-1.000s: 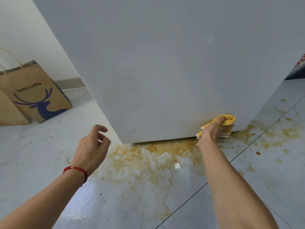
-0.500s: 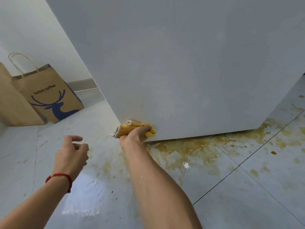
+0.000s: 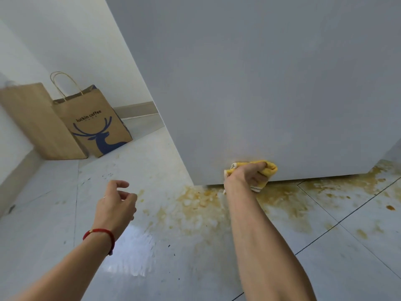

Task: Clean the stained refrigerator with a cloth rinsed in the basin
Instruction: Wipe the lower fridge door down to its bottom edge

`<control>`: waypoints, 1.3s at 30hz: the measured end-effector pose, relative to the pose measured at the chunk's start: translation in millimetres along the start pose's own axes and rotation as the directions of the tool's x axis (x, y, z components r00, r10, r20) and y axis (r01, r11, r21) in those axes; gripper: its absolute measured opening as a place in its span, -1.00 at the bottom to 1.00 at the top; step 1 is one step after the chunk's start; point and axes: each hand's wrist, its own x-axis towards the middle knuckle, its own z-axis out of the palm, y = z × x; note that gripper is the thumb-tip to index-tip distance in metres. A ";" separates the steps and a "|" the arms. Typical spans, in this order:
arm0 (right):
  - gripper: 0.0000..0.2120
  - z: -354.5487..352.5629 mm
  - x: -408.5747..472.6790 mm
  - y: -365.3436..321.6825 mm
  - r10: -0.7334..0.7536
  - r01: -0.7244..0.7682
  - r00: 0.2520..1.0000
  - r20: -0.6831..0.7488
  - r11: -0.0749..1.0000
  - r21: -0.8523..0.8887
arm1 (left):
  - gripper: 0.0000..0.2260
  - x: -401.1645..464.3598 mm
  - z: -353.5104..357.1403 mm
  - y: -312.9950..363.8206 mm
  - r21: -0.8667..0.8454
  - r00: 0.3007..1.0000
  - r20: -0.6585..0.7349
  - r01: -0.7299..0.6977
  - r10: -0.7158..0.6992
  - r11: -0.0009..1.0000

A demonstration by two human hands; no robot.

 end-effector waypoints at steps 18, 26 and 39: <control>-0.70 -1.5 -2.4 -8.7 0.197 -0.204 0.973 0.122 0.978 0.047 | -0.72 5.4 4.2 15.1 0.002 0.996 0.060 -0.071 0.071 0.997; -0.53 -62.8 10.7 -59.7 -0.017 0.060 0.975 0.223 0.980 -0.191 | -0.82 4.1 28.2 40.8 0.065 0.935 0.348 -0.095 0.066 0.993; -0.20 -122.9 -42.6 26.6 0.458 -0.222 0.641 0.615 0.879 -0.422 | -0.55 -9.6 46.8 47.3 -0.116 0.580 0.791 0.451 -0.192 0.885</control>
